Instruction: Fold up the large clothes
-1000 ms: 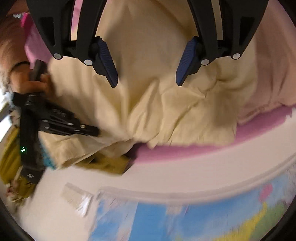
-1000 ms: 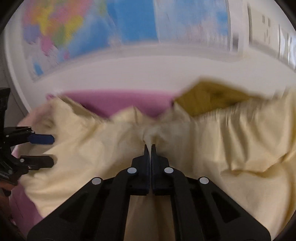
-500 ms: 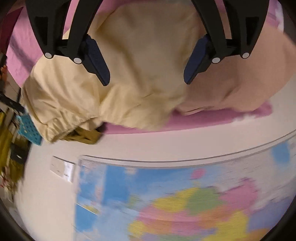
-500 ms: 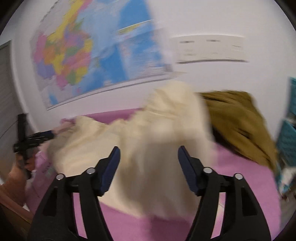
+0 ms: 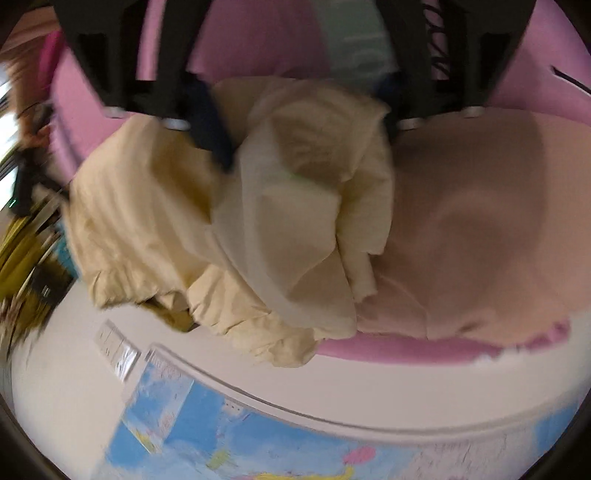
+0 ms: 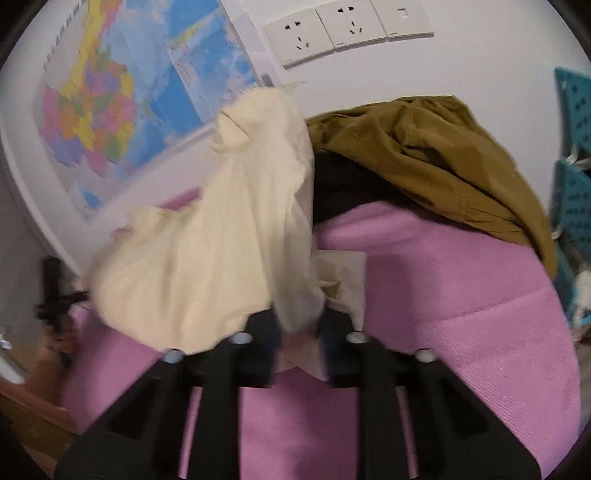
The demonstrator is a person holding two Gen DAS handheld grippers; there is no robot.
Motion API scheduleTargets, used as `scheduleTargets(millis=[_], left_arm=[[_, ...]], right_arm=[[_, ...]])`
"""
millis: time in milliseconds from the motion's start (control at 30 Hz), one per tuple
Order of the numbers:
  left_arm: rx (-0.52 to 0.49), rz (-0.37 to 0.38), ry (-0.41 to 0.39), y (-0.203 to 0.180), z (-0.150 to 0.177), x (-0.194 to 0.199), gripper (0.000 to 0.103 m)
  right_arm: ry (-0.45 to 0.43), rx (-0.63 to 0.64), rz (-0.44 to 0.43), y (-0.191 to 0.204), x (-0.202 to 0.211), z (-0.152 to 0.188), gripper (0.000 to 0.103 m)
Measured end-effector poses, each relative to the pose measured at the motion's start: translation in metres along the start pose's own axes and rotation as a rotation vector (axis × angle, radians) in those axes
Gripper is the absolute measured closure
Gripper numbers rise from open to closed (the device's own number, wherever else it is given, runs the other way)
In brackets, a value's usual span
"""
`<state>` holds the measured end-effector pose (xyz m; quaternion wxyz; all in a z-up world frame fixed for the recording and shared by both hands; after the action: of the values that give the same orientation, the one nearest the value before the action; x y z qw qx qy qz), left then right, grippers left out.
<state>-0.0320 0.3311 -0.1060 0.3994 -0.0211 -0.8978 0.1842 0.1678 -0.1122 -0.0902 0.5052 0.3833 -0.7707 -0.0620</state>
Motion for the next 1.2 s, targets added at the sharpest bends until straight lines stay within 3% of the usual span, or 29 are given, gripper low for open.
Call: scheduleTargets(millis=[33, 133, 233, 367, 467, 567, 633, 667, 700, 733, 833, 867, 1000, 1200], left_arm=[[0.012, 0.022, -0.009, -0.002, -0.002, 0.004, 0.08], [0.033, 0.059, -0.023, -0.01, -0.005, 0.025, 0.089], [0.057, 0.109, -0.013, -0.019, 0.001, 0.049, 0.09], [0.121, 0.168, 0.036, -0.018, 0.035, 0.059, 0.09], [0.172, 0.101, 0.116, -0.002, 0.065, 0.036, 0.083], [0.195, 0.069, 0.099, 0.003, 0.064, 0.037, 0.069], [0.143, -0.034, 0.06, -0.001, 0.055, 0.049, 0.059], [0.106, -0.09, 0.032, -0.005, 0.049, 0.056, 0.056], [0.076, -0.137, 0.007, -0.009, 0.045, 0.062, 0.047], [0.033, -0.177, -0.032, -0.017, 0.039, 0.071, 0.046], [-0.091, -0.171, -0.11, -0.051, 0.026, 0.084, 0.032], [-0.127, -0.16, -0.121, -0.063, 0.023, 0.082, 0.032], [-0.263, -0.148, -0.074, -0.111, 0.017, 0.047, 0.031], [-0.314, -0.215, 0.04, -0.122, 0.017, -0.015, 0.037]], right_arm=[[-0.002, -0.003, -0.025, 0.005, 0.005, -0.002, 0.094], [-0.052, 0.005, -0.111, 0.023, 0.042, -0.017, 0.096], [-0.116, -0.026, -0.138, 0.027, 0.084, -0.028, 0.097], [-0.127, -0.143, -0.084, -0.007, 0.106, -0.017, 0.097], [0.028, -0.209, 0.004, -0.038, 0.067, 0.012, 0.094], [0.061, -0.229, 0.085, -0.05, 0.05, 0.023, 0.08], [0.022, -0.2, 0.155, -0.044, 0.057, 0.014, 0.074], [-0.01, -0.173, 0.214, -0.038, 0.065, 0.007, 0.063], [-0.043, -0.131, 0.247, -0.028, 0.071, -0.001, 0.061], [-0.07, -0.089, 0.25, -0.015, 0.076, -0.009, 0.058], [-0.097, 0.02, 0.196, 0.026, 0.074, -0.021, 0.041], [-0.085, 0.059, 0.164, 0.042, 0.066, -0.021, 0.041], [0.024, 0.175, 0.07, 0.093, 0.015, -0.014, 0.037], [0.15, 0.279, 0.16, 0.111, -0.057, 0.001, 0.041]])
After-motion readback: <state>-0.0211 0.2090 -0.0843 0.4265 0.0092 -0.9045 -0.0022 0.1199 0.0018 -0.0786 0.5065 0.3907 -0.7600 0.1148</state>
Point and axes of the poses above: each gripper's, at about its wrist camera, not at the fingertips, and x roughly against the way its jaws point, y to its left, z to its underside, the point moved 8 cm from there along -x, roughly the way its jaws point, and after that the axes turned 3 degrees about y, right-handed, at the moved point
